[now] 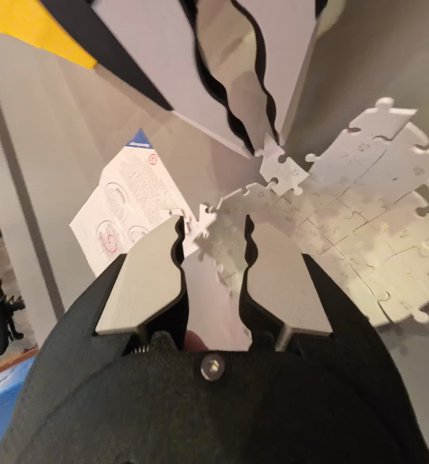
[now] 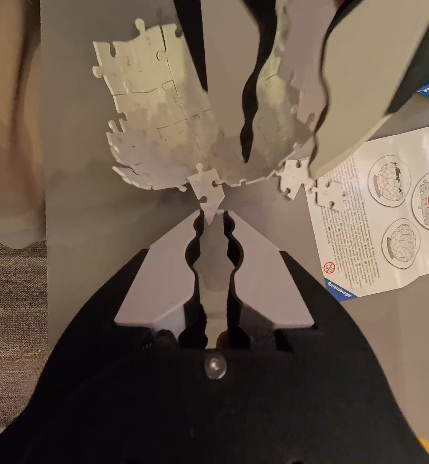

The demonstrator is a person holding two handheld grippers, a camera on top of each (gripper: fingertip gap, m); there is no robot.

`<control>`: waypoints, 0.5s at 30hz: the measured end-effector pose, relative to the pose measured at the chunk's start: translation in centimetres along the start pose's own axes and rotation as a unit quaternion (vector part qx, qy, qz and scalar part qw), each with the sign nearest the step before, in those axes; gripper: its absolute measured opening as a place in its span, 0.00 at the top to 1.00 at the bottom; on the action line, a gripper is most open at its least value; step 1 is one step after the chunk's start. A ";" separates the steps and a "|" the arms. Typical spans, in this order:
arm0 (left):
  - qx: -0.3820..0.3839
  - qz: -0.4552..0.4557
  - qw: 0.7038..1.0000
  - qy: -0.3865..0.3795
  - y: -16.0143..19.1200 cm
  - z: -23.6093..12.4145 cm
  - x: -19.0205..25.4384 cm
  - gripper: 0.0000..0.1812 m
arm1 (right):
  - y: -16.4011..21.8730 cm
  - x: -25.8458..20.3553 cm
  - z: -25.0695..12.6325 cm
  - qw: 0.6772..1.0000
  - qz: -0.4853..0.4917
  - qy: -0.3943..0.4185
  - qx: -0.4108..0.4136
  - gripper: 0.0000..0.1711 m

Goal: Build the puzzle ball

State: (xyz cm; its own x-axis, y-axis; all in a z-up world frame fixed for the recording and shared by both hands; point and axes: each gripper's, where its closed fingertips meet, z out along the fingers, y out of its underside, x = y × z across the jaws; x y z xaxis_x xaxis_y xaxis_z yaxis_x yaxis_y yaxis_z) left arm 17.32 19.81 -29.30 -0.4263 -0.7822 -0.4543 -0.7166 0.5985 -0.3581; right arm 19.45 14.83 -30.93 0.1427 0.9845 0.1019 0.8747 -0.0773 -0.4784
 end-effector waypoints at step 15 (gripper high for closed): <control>0.100 -0.277 0.951 -0.094 0.6 -7.8 8.1 0.67 | 0.9 -1.4 0.9 0.999 0.027 0.016 -0.027 0.92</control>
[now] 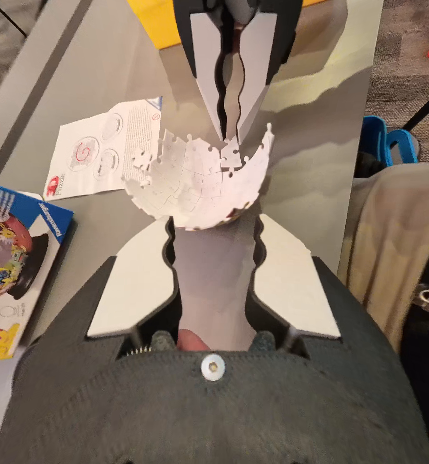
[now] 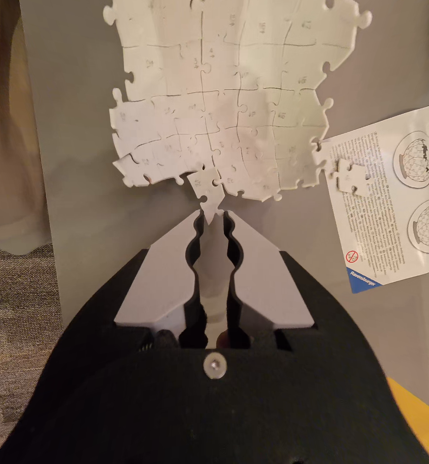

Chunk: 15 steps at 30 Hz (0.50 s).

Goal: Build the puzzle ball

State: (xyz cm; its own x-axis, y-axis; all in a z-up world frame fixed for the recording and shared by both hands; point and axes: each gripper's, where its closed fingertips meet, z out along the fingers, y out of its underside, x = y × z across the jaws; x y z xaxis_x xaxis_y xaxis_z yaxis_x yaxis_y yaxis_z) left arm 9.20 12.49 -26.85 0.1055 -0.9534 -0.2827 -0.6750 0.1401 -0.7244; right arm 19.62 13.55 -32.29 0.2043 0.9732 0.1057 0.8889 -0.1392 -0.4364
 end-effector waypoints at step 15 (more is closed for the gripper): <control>-0.020 0.277 0.961 -0.005 1.1 2.9 -0.4 0.85 | -0.2 -0.2 0.3 1.000 0.020 0.005 -0.002 0.92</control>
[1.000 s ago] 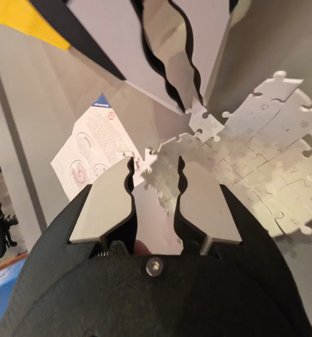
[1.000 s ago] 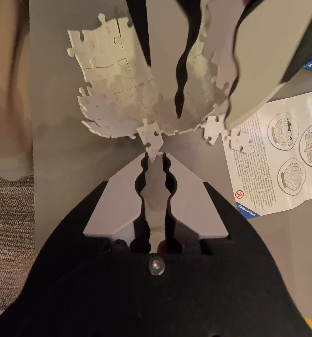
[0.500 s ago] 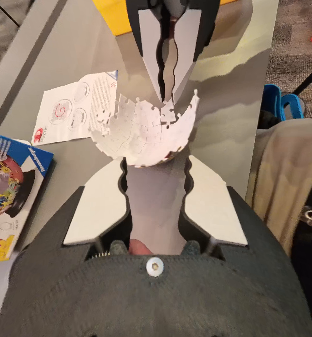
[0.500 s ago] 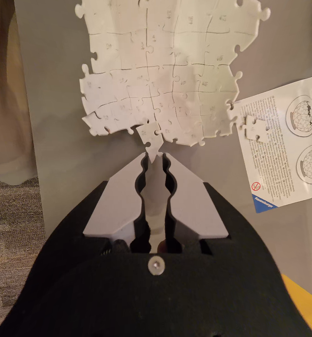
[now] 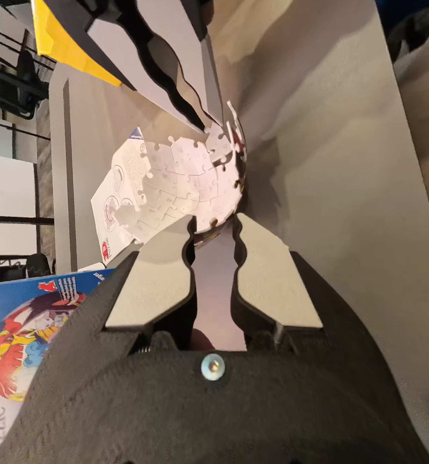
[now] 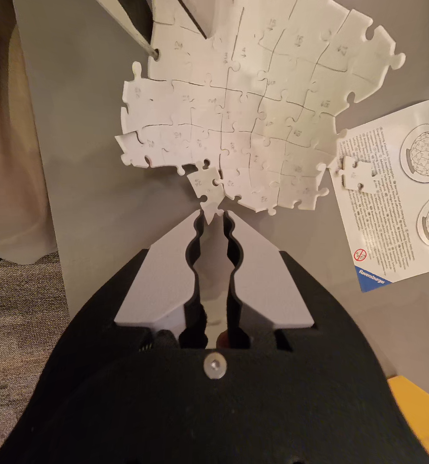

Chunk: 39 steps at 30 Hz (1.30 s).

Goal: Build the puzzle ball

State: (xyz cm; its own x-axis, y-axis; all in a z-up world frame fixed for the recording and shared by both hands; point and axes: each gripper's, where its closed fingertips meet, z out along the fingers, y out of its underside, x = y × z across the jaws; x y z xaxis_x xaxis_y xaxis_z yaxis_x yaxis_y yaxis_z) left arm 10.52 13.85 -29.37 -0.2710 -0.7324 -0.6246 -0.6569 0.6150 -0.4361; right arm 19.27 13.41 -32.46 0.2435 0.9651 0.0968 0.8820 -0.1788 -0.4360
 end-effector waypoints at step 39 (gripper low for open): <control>-0.110 0.256 0.938 0.208 0.6 -3.0 1.1 0.97 | -3.2 1.2 1.8 0.994 -0.020 -0.055 -0.097 0.92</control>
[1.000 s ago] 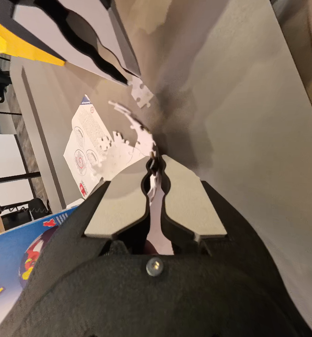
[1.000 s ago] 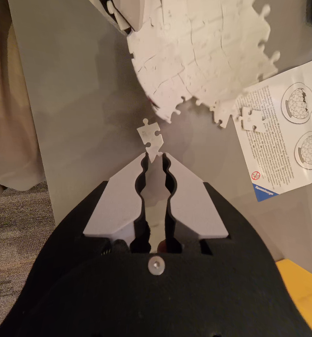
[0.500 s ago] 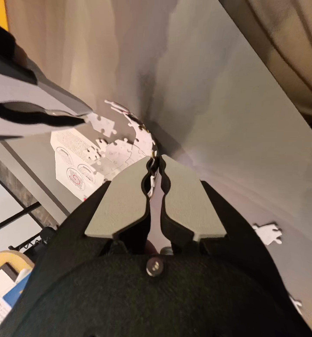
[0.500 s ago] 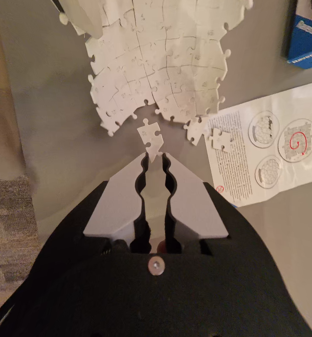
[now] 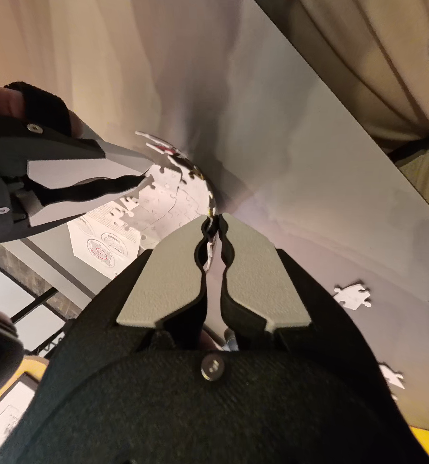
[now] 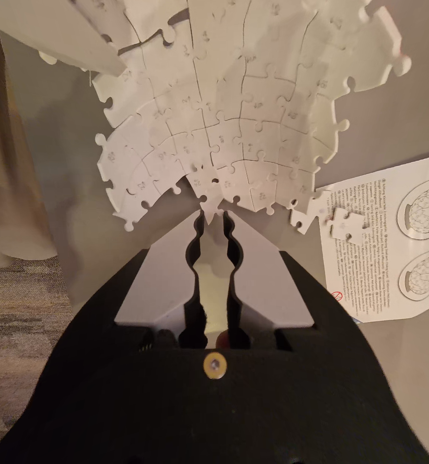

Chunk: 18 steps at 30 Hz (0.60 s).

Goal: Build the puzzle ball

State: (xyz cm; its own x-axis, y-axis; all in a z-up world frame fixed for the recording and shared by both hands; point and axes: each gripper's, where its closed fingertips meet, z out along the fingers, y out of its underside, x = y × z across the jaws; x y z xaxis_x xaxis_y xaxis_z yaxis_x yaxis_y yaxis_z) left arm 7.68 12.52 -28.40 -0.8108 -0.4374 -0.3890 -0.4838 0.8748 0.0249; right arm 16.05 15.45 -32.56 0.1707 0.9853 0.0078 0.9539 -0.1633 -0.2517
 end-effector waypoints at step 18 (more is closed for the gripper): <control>-0.017 0.014 1.000 0.007 0.0 0.0 0.1 0.97 | 0.2 -0.8 -0.6 0.998 0.062 -0.002 0.013 0.89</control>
State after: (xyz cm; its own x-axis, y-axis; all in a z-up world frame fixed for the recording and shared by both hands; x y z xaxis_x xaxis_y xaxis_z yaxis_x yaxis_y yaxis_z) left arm 7.59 12.51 -28.48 -0.8283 -0.4161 -0.3751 -0.4718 0.8792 0.0666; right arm 16.25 14.61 -32.04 0.2855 0.9579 -0.0284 0.9189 -0.2821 -0.2759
